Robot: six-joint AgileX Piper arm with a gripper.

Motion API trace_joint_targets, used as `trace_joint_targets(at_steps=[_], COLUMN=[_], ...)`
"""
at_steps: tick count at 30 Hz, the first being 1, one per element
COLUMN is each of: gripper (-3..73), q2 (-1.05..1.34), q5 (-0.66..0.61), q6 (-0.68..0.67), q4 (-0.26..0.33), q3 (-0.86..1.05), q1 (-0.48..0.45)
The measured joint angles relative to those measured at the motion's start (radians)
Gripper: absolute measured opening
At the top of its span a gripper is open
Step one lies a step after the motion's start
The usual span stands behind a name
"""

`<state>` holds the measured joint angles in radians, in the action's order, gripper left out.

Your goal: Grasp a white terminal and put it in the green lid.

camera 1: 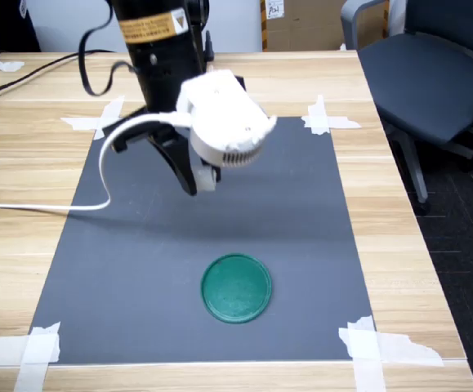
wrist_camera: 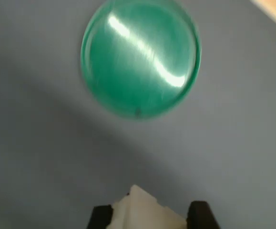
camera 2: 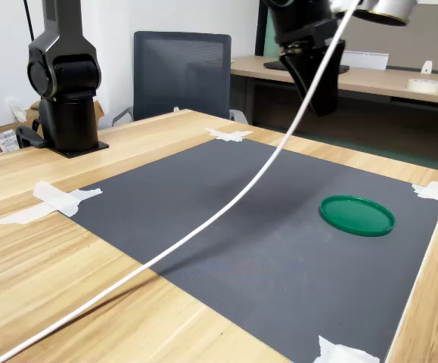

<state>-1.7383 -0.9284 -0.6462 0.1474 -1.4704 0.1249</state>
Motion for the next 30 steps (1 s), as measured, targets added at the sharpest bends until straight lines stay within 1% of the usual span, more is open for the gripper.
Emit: trace_joint_targets(at_steps=[10, 17, 23, 28, 30], gripper=[26.5, 26.5, 26.5, 26.5, 28.3], q2=[-0.205, -0.288, -0.327, -0.336, -0.337], q5=[0.015, 0.016, 0.017, 0.017, 0.016], q6=[0.008, 0.004, -0.023, -0.048, -0.05], q4=[-0.057, -0.068, -0.074, -0.075, -0.074], q3=[-0.146, -0.165, -0.169, -0.169, -0.169], q1=[0.037, 0.041, 0.043, 0.069, 0.08])
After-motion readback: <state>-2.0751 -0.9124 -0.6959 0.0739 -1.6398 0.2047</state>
